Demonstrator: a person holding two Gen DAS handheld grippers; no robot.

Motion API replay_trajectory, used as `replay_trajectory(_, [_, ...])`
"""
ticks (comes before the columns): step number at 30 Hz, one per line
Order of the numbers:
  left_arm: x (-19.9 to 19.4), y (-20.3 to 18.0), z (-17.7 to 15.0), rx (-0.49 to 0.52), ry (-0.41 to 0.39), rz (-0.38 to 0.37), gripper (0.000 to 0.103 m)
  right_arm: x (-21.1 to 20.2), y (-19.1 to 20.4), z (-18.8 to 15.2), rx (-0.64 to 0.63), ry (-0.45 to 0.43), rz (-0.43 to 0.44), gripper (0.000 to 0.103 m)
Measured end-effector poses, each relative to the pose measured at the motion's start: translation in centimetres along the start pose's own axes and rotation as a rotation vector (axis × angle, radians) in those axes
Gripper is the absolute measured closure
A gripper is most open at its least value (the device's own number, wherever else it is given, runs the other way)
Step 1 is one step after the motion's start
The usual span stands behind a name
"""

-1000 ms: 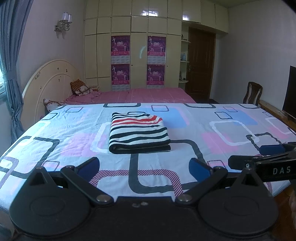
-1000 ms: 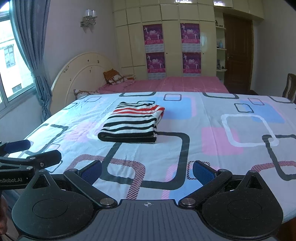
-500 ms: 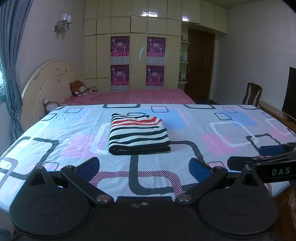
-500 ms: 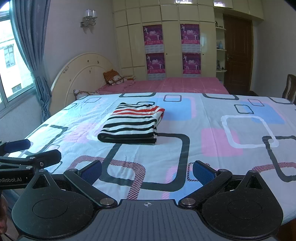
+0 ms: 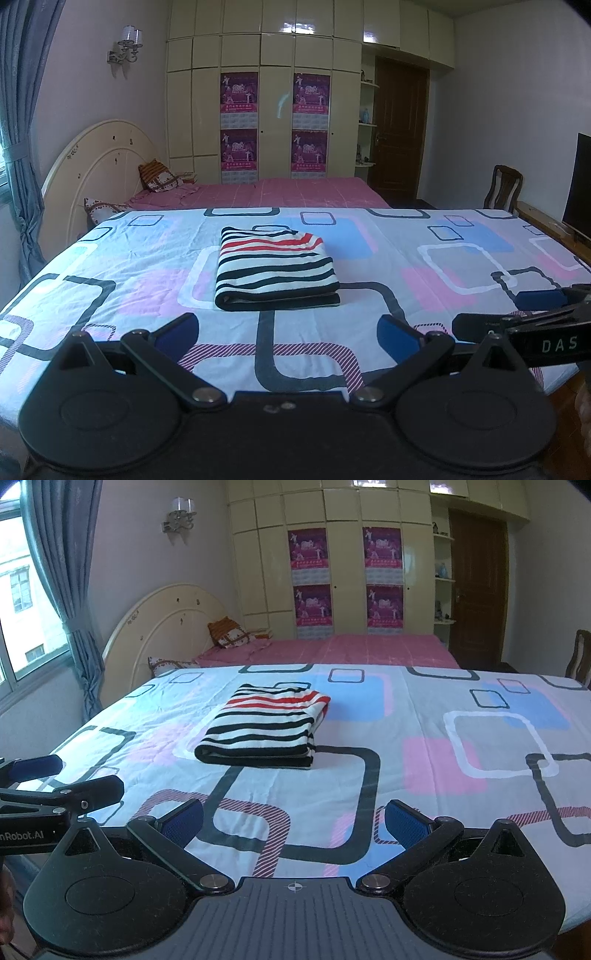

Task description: Fold small clothes

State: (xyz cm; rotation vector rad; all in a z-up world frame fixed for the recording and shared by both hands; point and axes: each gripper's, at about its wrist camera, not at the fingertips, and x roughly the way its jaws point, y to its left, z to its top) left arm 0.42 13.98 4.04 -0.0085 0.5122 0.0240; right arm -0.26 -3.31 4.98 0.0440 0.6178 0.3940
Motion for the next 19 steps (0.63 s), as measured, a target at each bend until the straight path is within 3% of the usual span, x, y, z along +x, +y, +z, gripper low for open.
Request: replay_trajectory(19, [0.89, -0.57, 0.46, 0.008, 0.002, -0.016, 0.002, 0.53, -0.53, 0.14, 0.003, 0.000, 0.004, 0.000])
